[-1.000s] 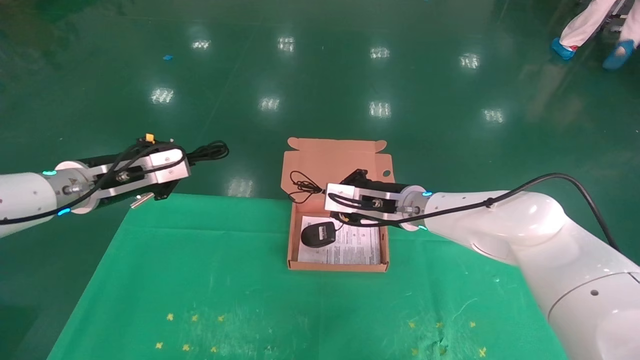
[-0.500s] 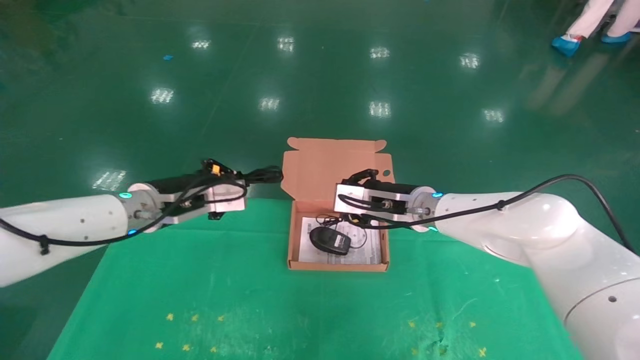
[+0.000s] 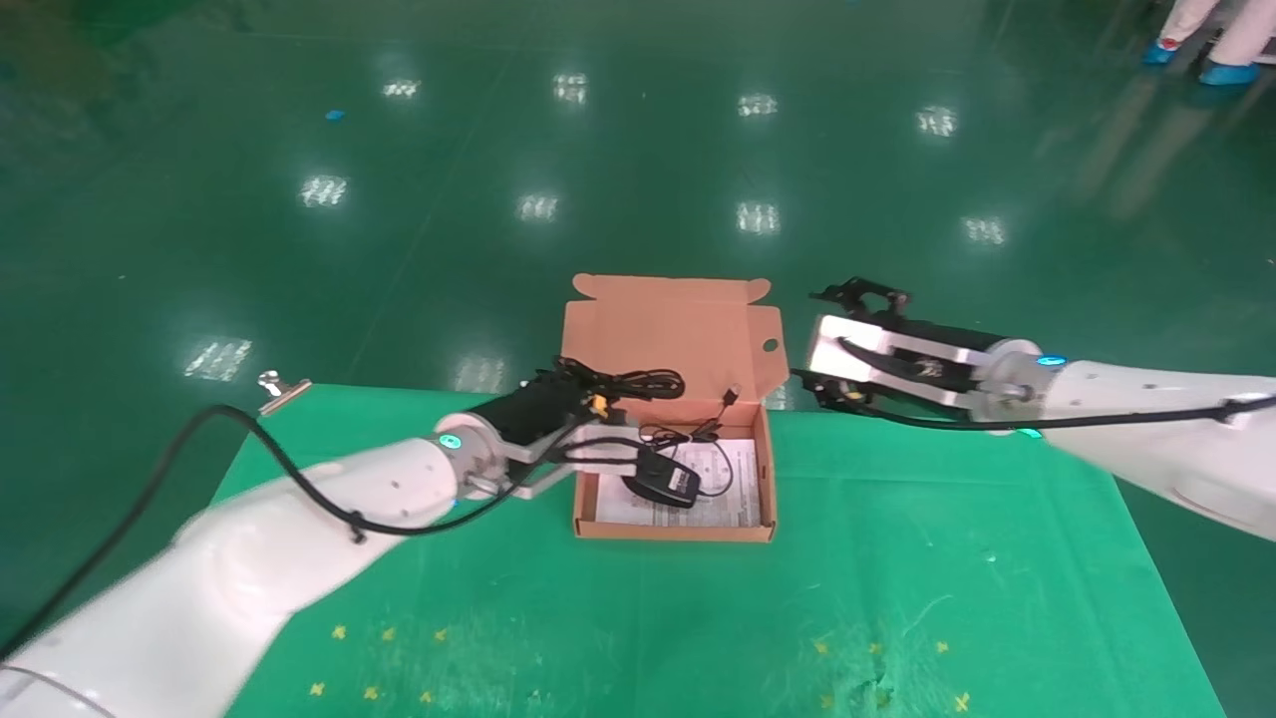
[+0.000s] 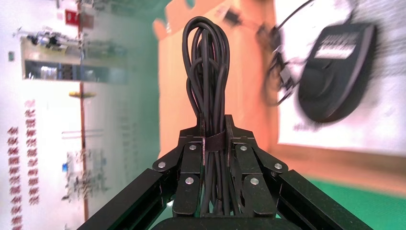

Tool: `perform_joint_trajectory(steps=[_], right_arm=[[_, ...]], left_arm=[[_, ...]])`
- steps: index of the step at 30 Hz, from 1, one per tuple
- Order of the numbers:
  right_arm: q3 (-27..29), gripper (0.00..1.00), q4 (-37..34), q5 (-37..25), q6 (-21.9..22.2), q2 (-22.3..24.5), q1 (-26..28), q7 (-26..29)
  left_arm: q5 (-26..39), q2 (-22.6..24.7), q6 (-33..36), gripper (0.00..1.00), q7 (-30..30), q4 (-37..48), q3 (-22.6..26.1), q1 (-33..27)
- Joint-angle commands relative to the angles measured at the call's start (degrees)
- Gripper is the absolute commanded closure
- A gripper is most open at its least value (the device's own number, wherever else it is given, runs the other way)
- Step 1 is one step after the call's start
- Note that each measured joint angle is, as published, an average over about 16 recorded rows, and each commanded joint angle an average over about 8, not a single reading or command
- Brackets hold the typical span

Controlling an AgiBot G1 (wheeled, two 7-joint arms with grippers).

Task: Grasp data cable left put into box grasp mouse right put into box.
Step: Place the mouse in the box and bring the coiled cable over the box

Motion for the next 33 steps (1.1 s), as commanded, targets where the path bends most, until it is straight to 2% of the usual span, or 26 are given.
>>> perform_joint_trajectory(steps=[1, 10, 11, 18, 19, 33], right_arm=[[0.12, 0.0, 3.31, -0.35, 0.11, 2.44, -0.97, 2.12], [0.73, 0.0, 13.08, -1.45, 2.62, 8.36, -5.57, 11.5], [0.7, 0.0, 13.58, -1.66, 2.81, 8.62, -5.8, 12.05], [0.54, 0.0, 16.09, -2.85, 3.56, 9.86, -6.7, 14.13], [0.53, 0.0, 16.29, -2.96, 3.62, 9.96, -6.77, 14.26], [0.49, 0.0, 15.45, -2.76, 3.59, 9.49, -6.55, 13.84]], left_arm=[[-1.61, 1.18, -1.36, 1.0, 2.25, 1.38, 1.18, 0.06], [-12.67, 1.51, -2.88, 0.99, 5.14, 1.92, 9.46, -1.21], [-13.37, 1.51, -2.9, 0.9, 5.43, 1.9, 10.17, -1.31], [-17.16, 1.78, -2.26, 0.04, 6.56, 2.27, 13.98, -1.9], [-17.49, 1.81, -2.16, 0.0, 6.62, 2.33, 14.28, -1.97], [-16.75, 0.51, -1.75, 0.0, 6.2, 1.13, 13.41, -1.71]])
